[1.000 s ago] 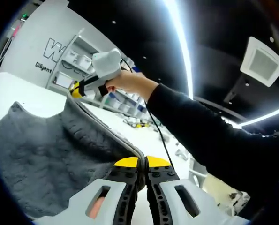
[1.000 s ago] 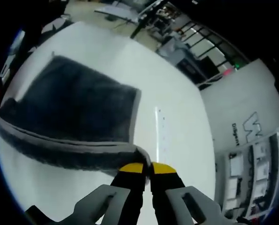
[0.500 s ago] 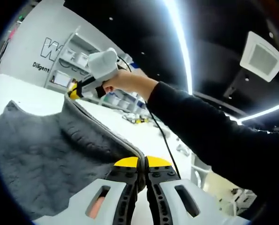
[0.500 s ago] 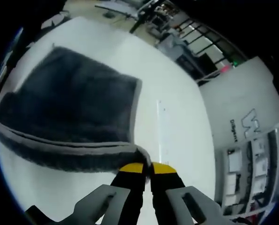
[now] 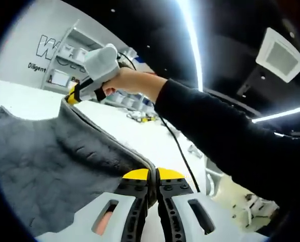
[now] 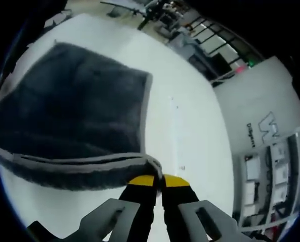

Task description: Open the folded towel by lifting each exposed corner and separating the folded layers until the towel lies flat within the target outline without major curled edges

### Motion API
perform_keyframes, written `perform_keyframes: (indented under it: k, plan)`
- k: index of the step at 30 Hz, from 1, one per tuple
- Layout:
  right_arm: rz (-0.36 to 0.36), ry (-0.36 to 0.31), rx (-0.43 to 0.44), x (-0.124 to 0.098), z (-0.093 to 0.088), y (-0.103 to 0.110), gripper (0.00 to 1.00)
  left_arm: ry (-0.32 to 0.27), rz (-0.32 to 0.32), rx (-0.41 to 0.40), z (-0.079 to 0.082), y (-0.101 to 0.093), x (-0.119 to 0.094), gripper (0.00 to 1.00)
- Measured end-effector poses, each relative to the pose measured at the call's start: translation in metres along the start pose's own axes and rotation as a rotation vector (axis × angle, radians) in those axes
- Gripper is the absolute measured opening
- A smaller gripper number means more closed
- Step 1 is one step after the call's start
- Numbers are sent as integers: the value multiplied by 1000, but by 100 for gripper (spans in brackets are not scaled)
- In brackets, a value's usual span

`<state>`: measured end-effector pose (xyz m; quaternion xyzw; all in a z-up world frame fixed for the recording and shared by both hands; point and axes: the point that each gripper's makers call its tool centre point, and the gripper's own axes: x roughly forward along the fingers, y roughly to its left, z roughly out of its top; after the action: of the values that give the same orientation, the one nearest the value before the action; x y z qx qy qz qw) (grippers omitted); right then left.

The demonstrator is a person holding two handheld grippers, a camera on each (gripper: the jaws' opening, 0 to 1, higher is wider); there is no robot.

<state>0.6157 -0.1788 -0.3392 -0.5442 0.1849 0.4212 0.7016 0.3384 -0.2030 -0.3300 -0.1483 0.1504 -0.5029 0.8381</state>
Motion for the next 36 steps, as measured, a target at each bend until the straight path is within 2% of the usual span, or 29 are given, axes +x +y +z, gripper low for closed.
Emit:
perform_keyframes:
  k: [5,7,9,11,13,14,15,16,17,18,26,30,36]
  plan:
    - [-12,-3,15,1,-8,2,0,1,-2,65,-3,-3,10,3]
    - [-10,-4,27,2,-13,4,0,23,-8,95,-7,-3,13,3]
    - [-4,-2,36,3,-18,8,0,82,-35,134,-14,-4,16,3]
    - [-7,1,38,5,-21,10,0,88,-38,131,-14,-1,18,3]
    - [-7,1,43,5,-23,12,0,130,-61,98,-19,-1,19,3]
    - [-10,-2,45,5,-23,12,0,128,-61,98,-18,1,20,3]
    - [-11,-2,46,5,-23,12,0,142,-72,113,-19,-2,21,3]
    - [-10,-5,50,5,-24,12,0,156,-78,173,-20,-2,23,3]
    - [-13,-4,53,5,-25,12,0,149,-60,238,-18,1,25,3]
    - [-19,3,54,6,-28,11,0,150,-50,247,-19,1,27,3]
    - [-27,4,72,5,-35,8,0,142,-56,205,-21,-3,33,3]
    - [-30,6,75,5,-39,9,0,135,-60,204,-18,-7,35,3]
    - [-30,16,82,2,-49,10,0,142,-71,198,-22,-12,42,3]
